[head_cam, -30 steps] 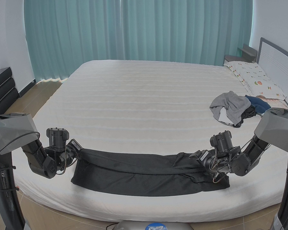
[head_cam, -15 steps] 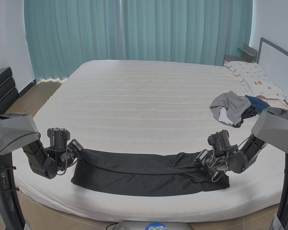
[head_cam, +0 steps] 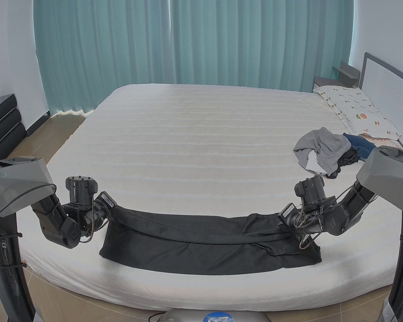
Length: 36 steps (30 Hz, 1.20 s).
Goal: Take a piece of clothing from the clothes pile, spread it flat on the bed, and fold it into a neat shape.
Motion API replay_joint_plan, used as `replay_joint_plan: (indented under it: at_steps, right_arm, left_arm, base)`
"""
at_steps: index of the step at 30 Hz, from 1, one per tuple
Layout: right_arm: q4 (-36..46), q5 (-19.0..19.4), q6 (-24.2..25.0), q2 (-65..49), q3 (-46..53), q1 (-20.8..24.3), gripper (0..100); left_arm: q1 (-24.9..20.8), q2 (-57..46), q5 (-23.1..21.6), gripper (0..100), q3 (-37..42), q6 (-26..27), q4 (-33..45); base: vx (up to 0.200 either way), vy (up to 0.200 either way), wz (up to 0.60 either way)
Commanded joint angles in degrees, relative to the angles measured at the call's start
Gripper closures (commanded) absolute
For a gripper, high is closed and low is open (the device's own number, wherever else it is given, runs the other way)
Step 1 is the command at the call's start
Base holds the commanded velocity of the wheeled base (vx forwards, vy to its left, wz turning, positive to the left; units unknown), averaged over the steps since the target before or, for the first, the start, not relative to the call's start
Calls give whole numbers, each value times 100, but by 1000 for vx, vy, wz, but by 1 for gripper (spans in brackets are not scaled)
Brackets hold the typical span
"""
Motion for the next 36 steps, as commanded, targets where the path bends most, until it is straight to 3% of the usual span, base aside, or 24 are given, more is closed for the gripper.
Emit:
replay_joint_plan:
  at_steps: [1,5,6,25,30,35,36]
  right_arm:
    - [-21,-17,-71,-19,41,-6,100]
    - [-47,-8,-141,-1,76,11,100]
    - [-65,-8,-141,17,85,38,0]
    - [-38,-35,-9,157,-55,178,0]
    - [-30,-369,26,315,-99,187,0]
    - [-73,-395,78,333,-161,178,0]
    - [-56,-395,105,333,-187,178,100]
  left_arm:
    - [0,13,1,100,-14,-3,-7]
    - [8,4,1,100,-6,-3,-7]
    - [8,4,1,100,3,-3,-7]
    - [35,22,1,100,12,-3,-7]
    - [35,13,1,100,12,-3,-7]
    - [35,13,1,100,12,-3,-7]
    - [35,13,1,100,12,-3,-7]
  base:
    - [0,0,0]
    - [0,0,0]
    - [0,0,0]
    - [0,0,0]
    - [0,0,0]
    - [0,0,0]
    - [0,0,0]
